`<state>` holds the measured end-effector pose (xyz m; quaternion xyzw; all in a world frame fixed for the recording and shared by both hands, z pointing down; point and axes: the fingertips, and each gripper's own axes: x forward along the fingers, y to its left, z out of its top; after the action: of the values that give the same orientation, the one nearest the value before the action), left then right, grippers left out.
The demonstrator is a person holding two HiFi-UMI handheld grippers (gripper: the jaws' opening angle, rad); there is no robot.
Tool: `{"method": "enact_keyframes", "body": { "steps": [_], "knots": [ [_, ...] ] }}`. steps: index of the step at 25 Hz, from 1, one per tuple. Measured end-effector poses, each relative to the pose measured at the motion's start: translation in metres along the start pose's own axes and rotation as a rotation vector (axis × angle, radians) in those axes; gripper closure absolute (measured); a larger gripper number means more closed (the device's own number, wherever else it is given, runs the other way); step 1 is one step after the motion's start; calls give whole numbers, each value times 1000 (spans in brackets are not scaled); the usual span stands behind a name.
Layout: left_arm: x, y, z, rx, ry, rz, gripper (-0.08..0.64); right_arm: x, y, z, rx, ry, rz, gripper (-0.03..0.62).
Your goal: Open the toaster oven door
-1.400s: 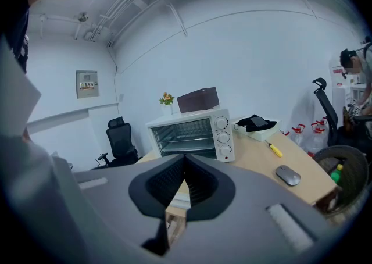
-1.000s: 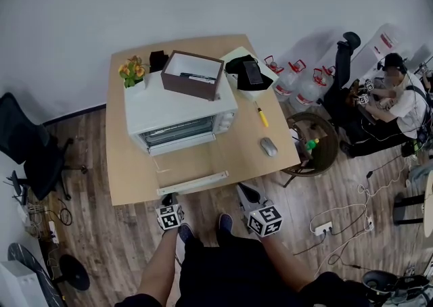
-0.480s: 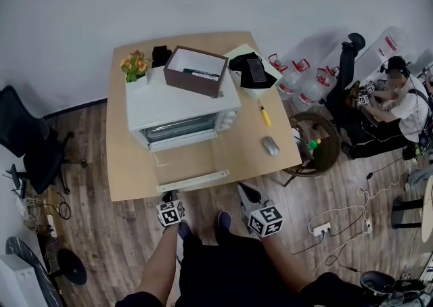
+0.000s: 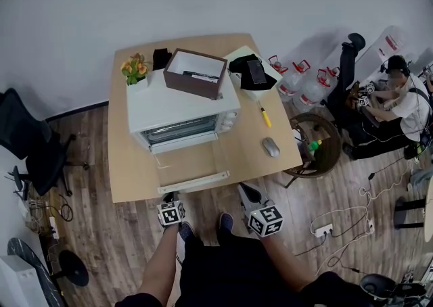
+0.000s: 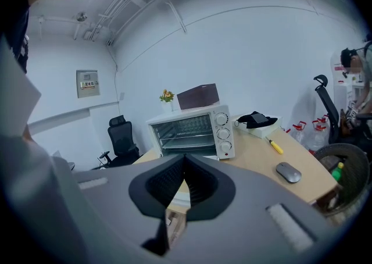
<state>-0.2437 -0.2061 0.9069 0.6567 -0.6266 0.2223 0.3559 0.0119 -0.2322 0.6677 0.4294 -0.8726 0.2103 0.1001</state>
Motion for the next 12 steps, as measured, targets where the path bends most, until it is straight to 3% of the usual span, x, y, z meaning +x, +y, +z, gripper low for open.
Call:
{"method": "enact_keyframes", "body": {
  "steps": [9,12],
  "knots": [
    [-20,-1,-1,-28,-29,9,555,1,-3,5,26,-21,6,578],
    [-32,-9,9,-31,-65,-6,555,2,0,8,-12,-22,8,578]
  ]
}}
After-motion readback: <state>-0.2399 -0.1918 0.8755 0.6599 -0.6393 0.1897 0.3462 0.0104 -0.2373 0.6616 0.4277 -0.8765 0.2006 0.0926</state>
